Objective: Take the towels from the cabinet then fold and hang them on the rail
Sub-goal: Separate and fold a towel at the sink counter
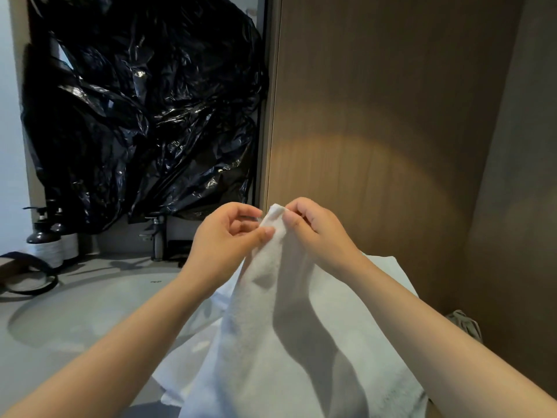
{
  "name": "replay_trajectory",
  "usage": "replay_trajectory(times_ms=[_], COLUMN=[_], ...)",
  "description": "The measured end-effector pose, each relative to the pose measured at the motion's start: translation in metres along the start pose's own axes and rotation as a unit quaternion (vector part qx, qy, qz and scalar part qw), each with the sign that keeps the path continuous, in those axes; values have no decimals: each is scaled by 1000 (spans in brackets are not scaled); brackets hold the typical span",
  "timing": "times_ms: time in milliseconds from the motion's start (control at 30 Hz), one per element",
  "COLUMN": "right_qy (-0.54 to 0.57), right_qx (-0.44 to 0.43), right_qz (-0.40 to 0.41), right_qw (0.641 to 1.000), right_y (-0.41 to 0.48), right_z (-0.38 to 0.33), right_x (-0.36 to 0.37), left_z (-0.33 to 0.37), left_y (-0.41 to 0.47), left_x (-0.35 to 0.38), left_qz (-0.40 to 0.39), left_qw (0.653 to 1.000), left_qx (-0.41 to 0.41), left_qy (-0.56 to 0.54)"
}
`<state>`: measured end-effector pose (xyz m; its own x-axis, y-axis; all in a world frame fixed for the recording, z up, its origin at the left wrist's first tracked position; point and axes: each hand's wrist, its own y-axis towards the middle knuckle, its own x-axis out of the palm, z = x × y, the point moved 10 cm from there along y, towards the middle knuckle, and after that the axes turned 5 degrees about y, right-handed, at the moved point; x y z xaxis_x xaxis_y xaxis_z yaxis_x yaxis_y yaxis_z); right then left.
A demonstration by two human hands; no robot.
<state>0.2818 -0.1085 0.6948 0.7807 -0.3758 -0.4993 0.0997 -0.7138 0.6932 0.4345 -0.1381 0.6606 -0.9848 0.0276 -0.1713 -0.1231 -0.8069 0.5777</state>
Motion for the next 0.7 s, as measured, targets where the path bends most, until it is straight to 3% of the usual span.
replay_trajectory(times_ms=[100, 333, 500, 700], right_qy=[-11, 23, 2, -50], right_qx=[24, 34, -7, -11], right_qz=[40, 20, 125, 233], right_qw=[999, 999, 992, 971], right_y=[0, -3, -3, -6], right_z=[6, 1, -15, -21], right_x=[-18, -31, -68, -130], left_z=[4, 9, 12, 2], left_y=[-15, -25, -36, -51], left_x=[9, 12, 31, 35], left_qz=[-23, -14, -103, -158], left_qw=[999, 999, 994, 981], left_qx=[20, 10, -10, 0], left_qy=[45, 44, 14, 116])
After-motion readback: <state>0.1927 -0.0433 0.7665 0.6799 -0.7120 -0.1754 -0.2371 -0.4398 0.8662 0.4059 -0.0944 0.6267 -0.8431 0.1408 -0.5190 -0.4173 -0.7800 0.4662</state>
